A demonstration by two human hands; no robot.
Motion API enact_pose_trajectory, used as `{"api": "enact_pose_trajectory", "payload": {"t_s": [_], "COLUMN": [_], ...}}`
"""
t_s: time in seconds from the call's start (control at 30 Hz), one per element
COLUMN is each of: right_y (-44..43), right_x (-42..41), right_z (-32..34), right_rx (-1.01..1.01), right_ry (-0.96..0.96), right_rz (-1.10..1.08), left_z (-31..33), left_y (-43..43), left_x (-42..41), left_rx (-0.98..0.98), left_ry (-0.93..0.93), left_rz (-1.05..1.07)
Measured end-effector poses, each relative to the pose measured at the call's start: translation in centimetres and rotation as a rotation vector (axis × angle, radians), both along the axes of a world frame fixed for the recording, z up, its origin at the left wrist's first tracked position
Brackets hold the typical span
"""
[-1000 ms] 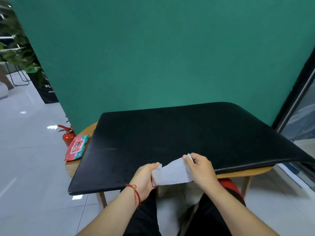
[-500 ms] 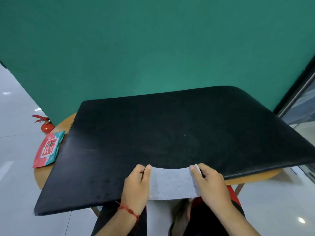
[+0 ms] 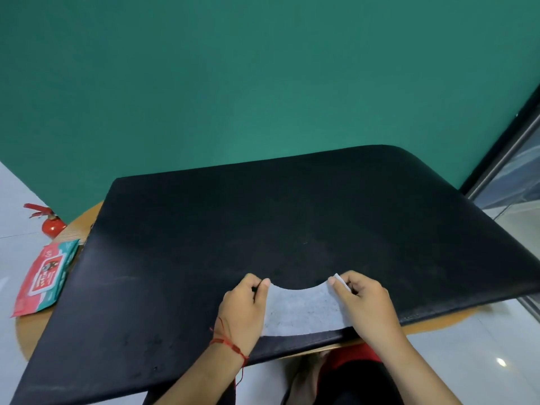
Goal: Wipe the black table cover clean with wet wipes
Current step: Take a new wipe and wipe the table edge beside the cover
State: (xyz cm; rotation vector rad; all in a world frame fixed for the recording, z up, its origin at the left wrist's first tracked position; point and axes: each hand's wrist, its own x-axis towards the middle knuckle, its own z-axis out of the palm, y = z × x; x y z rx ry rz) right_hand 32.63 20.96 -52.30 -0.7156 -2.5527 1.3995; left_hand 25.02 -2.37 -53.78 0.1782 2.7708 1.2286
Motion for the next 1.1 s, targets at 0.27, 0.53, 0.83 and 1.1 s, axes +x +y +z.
{"api": "enact_pose_trajectory", "payload": {"t_s": [0.27,0.53,0.83,1.1], "right_y": [-0.1,1.2,-1.6,-4.0], "right_x": [0.6,3.5,-6.5,-11.1], "right_z": [0.7,1.3,0.6,-3.0], "right_rx": [-0.477,0.036,0.604,0.851], "right_ry": [-0.029,-0.054,0.265,-0.054], "right_rz": [-0.112,-0.071,0.644,0.935], "left_z": [3.4,1.5,-1.6,-2.1], "left_y": [5.8,3.8,-5.1,-8.9], "left_x": [-10.8,-11.6,-14.5,-19.5], "left_rx": [-0.389,-0.443,-0.517,-0.601], "left_ry": [0.164,0.254,0.346,0.265], "left_rz": [-0.205,-0.115,-0.057,-0.131]}}
